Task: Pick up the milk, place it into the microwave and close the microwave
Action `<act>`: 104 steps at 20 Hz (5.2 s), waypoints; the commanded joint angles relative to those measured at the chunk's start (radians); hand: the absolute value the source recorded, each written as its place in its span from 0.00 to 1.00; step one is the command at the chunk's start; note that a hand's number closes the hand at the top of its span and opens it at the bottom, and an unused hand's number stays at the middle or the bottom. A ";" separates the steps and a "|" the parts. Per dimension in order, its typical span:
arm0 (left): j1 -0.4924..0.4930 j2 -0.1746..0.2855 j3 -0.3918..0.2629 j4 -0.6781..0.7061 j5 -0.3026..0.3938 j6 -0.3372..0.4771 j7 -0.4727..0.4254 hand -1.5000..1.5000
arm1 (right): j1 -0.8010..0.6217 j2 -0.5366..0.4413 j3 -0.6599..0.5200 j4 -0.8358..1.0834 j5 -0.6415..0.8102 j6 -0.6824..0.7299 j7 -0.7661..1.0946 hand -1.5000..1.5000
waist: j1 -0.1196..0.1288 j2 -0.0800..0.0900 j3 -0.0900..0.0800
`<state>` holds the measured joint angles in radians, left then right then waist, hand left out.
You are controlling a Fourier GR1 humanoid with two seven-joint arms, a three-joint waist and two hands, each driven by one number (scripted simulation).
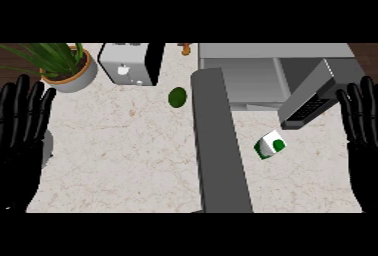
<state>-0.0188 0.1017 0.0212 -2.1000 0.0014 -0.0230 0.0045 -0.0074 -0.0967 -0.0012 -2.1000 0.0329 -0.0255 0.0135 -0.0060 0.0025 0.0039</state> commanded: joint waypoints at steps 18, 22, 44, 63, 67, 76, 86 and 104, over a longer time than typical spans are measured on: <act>0.270 -0.024 0.115 -0.168 0.343 -0.140 0.107 0.00 | 0.050 -0.064 -0.043 0.089 -0.196 0.255 -0.019 0.00 | 0.010 -0.003 -0.004; 0.442 -0.032 0.169 -0.248 0.413 -0.240 0.047 0.00 | 0.133 -0.067 -0.040 0.079 -0.141 0.285 -0.096 0.00 | 0.013 -0.005 -0.004; 0.695 -0.087 0.298 -0.366 0.571 -0.445 0.004 0.00 | -0.029 -0.065 -0.155 0.885 0.083 0.166 -0.509 0.00 | 0.031 -0.004 -0.003; 0.738 -0.087 0.378 -0.311 0.650 -0.542 -0.029 0.00 | -0.355 -0.147 -0.236 1.683 0.200 0.096 -0.975 0.00 | 0.038 0.001 -0.002; 0.754 -0.060 0.380 -0.401 0.705 -0.484 0.040 0.00 | -0.353 -0.125 -0.256 1.757 0.180 0.130 -1.066 0.00 | 0.043 0.004 0.001; 0.708 -0.068 0.348 -0.295 0.659 -0.541 -0.011 0.00 | -0.445 -0.127 -0.241 1.877 0.208 0.203 -1.119 1.00 | 0.047 0.011 0.002; 0.738 -0.084 0.357 -0.331 0.666 -0.537 -0.010 0.00 | -0.462 -0.064 -0.290 1.884 0.170 0.102 -1.164 1.00 | 0.043 0.007 0.001; 0.746 -0.049 0.417 -0.277 0.731 -0.557 -0.001 0.00 | -0.626 -0.047 -0.324 1.860 0.150 0.028 -1.077 1.00 | 0.044 0.008 -0.001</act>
<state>0.7356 0.0543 0.4359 -2.3114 0.6662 -0.6068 -0.0230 -0.5760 -0.1332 -0.3068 -0.2506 0.1924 0.0366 -1.0331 0.0331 0.0073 0.0028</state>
